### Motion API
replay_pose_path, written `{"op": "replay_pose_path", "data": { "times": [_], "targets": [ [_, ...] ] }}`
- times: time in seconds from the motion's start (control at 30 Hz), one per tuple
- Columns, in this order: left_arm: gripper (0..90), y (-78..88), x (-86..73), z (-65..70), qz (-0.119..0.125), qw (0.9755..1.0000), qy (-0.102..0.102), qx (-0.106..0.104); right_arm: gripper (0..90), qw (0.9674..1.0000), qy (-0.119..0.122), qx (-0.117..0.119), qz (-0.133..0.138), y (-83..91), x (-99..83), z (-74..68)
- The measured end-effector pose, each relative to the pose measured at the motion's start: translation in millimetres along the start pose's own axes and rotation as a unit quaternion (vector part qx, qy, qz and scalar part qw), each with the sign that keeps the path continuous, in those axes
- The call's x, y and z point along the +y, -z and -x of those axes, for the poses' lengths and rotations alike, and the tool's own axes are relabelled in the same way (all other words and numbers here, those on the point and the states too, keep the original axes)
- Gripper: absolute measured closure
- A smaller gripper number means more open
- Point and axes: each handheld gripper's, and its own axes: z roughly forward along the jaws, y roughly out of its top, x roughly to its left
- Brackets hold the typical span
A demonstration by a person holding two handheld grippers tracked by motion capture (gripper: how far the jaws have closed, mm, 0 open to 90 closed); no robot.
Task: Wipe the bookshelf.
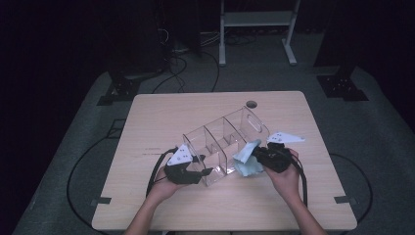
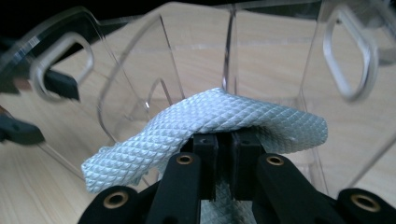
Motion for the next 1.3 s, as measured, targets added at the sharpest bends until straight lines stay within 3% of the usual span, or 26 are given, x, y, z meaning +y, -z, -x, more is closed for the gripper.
{"op": "replay_pose_path", "data": {
  "times": [0.13,0.3,0.43,0.57,0.87,0.93,1.07,1.3],
  "targets": [
    [45.4,0.0,0.3,0.1,-0.002,1.0,0.0,0.0,83.1,0.9999,0.005,0.001,-0.011,-2.6,5.7,-1.6],
    [45.4,-0.4,0.2,0.3,-0.001,1.0,0.0,0.0,83.2,0.9998,-0.002,0.009,-0.02,-6.4,-10.4,0.3],
    [45.3,-0.8,0.6,1.1,-0.003,1.0,-0.001,-0.001,83.1,0.9982,-0.002,0.0,-0.059,-20.9,-30.8,2.1],
    [45.3,-1.6,1.0,2.4,-0.003,1.0,-0.001,-0.002,83.1,0.9951,-0.017,0.001,-0.097,-36.4,-51.1,6.5],
    [45.2,-4.8,2.6,7.1,-0.004,1.0,-0.001,-0.003,83.1,0.9985,0.014,0.017,-0.049,-14.2,-32.8,-10.9],
    [45.2,-5.0,2.6,7.5,-0.004,1.0,0.0,-0.004,83.2,0.9989,0.015,0.006,-0.044,-11.7,-30.8,-7.2],
    [45.2,-5.4,2.9,7.3,-0.004,1.0,-0.002,-0.005,83.1,0.9996,-0.009,-0.004,-0.027,-6.9,-28.5,6.6],
    [45.2,-6.6,3.1,7.8,-0.003,1.0,-0.002,-0.005,83.2,0.999,-0.014,-0.004,-0.041,-14.1,-35.1,12.8]
  ]
}}
